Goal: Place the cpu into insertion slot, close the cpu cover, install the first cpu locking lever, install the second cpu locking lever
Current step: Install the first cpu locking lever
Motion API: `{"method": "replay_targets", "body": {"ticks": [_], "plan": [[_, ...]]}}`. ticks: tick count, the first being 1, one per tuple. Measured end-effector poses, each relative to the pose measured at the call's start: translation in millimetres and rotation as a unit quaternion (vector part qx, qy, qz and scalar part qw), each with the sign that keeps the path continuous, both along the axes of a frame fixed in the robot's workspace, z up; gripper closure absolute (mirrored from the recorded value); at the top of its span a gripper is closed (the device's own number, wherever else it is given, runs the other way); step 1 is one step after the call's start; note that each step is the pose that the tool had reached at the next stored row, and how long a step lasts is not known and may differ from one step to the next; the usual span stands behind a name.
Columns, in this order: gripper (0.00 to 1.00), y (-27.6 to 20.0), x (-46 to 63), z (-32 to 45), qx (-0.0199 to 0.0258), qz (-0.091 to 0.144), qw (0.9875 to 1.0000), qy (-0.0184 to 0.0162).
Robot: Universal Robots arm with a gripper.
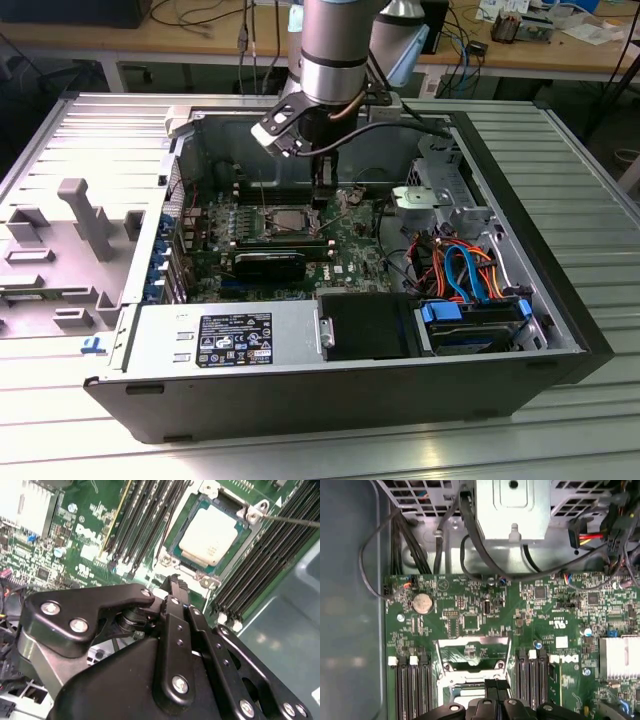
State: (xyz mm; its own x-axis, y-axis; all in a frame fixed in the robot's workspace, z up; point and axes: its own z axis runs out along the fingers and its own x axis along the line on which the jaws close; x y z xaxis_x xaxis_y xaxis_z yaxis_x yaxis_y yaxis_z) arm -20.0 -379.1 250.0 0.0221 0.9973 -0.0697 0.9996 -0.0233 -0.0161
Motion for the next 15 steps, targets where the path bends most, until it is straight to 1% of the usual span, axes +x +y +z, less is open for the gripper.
{"method": "replay_targets", "body": {"ticks": [1, 5, 7, 8, 9, 11, 13, 14, 15], "plan": [[0.89, 0.0, 3.6, 1.2, 0.0009, 0.0, 1.0, 0.0005], [0.89, 0.0, 11.1, 3.4, 0.0036, 0.0, 1.0, 0.0019], [0.89, 0.0, 17.7, 6.8, 0.008, 0.0, 1.0, 0.0032], [0.89, 0.0, 22.0, 8.9, 0.011, 0.0, 0.9999, 0.0041], [0.89, 0.0, 27.6, 9.9, 0.0141, 0.0, 0.9999, 0.0057], [0.89, 0.0, 35.0, 10.5, 0.0175, 0.0, 0.9998, 0.0084], [0.89, 0.0, 47.1, 10.9, 0.0244, 0.0, 0.9996, 0.0137], [0.89, 0.0, 54.7, 10.9, 0.0289, 0.0, 0.9994, 0.0184], [0.89, 0.0, 60.3, 10.9, 0.0322, 0.0, 0.9992, 0.0229]]}}
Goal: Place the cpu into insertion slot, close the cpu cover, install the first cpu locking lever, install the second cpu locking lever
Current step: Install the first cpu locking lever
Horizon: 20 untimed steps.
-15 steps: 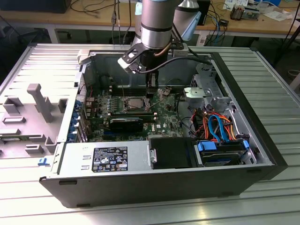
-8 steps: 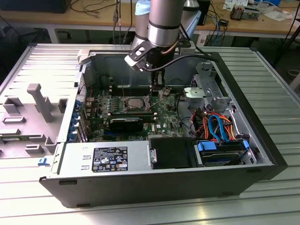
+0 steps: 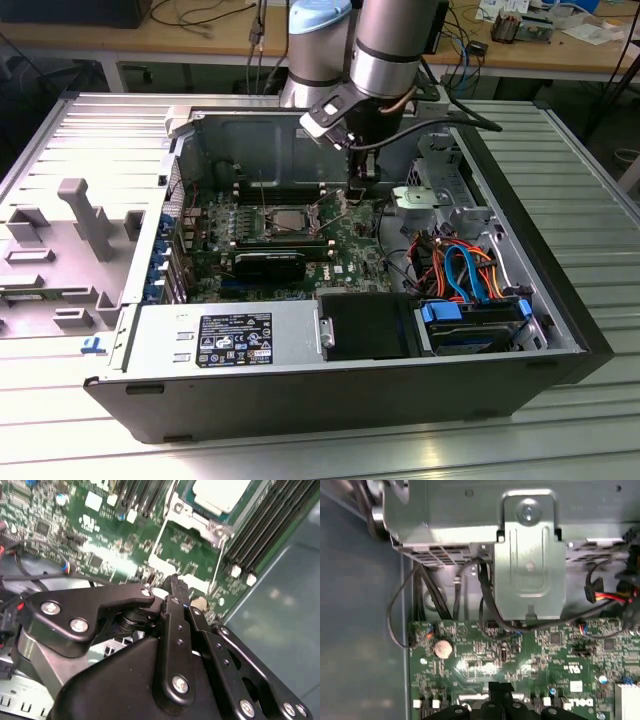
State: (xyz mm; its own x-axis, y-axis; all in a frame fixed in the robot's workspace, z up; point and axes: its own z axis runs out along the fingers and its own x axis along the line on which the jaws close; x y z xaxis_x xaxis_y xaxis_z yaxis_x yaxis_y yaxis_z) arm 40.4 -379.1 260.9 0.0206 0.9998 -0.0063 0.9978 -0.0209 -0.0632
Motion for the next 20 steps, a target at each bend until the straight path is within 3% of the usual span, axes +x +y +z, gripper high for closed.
{"method": "replay_targets", "body": {"ticks": [3, 6, 10, 12, 15, 20], "plan": [[0.89, 0.0, 12.0, -2.6, 0.0022, 0.004, 1.0, 0.0082], [0.89, 0.1, 12.7, -7.0, 0.0021, 0.022, 0.9997, 0.0086], [0.89, 2.0, 12.9, -12.3, 0.0036, 0.026, 0.9996, 0.0085], [0.89, 2.9, 12.6, -13.4, 0.0078, 0.026, 0.9996, 0.0085], [0.89, 3.6, 10.1, -14.7, 0.0218, 0.026, 0.9994, 0.008], [0.89, 3.6, -2.5, -15.7, 0.0256, 0.026, 0.9993, 0.0079]]}}
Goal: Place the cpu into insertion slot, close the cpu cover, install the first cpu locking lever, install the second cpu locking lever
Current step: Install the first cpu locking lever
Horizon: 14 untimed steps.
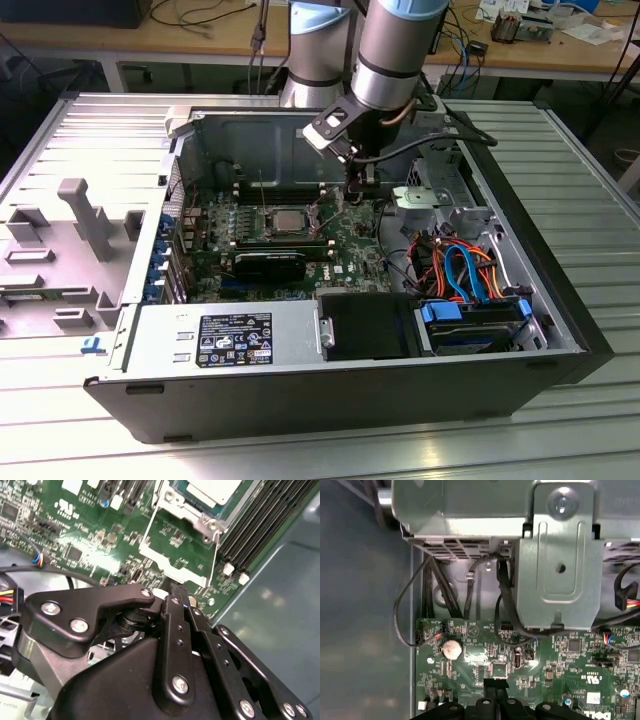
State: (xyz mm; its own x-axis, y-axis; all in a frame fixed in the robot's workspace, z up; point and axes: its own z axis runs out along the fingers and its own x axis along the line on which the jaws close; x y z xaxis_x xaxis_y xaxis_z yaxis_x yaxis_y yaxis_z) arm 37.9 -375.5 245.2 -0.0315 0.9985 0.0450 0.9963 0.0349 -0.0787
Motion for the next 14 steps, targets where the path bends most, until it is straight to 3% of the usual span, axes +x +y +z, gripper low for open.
{"method": "replay_targets", "body": {"ticks": [8, 14], "plan": [[0.89, -0.1, -21.5, -0.1, 0.0011, 0.0, 1.0, -0.0005], [0.89, -0.1, -47.6, -0.6, 0.0039, 0.0, 1.0, -0.0007]]}}
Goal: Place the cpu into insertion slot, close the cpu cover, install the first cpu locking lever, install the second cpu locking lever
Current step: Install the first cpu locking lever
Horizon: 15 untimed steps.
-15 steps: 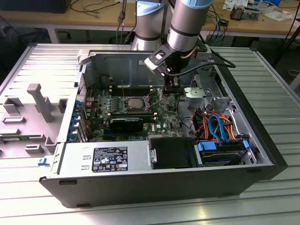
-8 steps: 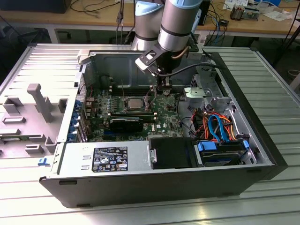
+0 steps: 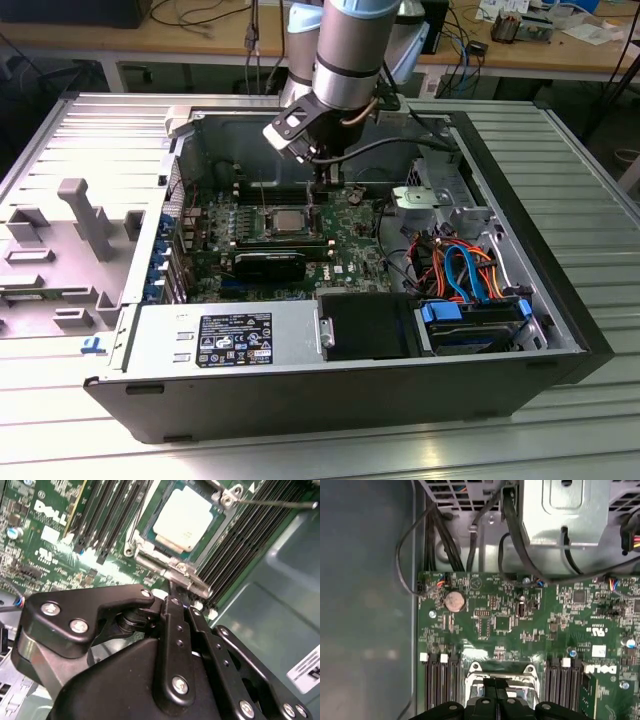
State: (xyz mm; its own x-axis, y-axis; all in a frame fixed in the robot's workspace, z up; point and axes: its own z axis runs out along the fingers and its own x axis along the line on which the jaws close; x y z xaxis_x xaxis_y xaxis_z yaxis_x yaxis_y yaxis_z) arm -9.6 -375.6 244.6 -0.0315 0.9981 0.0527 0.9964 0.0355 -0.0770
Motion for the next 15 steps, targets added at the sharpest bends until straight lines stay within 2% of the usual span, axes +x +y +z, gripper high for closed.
{"method": "replay_targets", "body": {"ticks": [5, 10, 15], "plan": [[0.89, 0.0, -12.9, -1.3, 0.0026, 0.0, 1.0, 0.0], [0.89, -0.5, -29.9, -8.1, 0.0073, 0.003, 1.0, 0.0], [0.89, -3.2, -47.4, -20.5, 0.008, 0.005, 1.0, 0.0]]}}
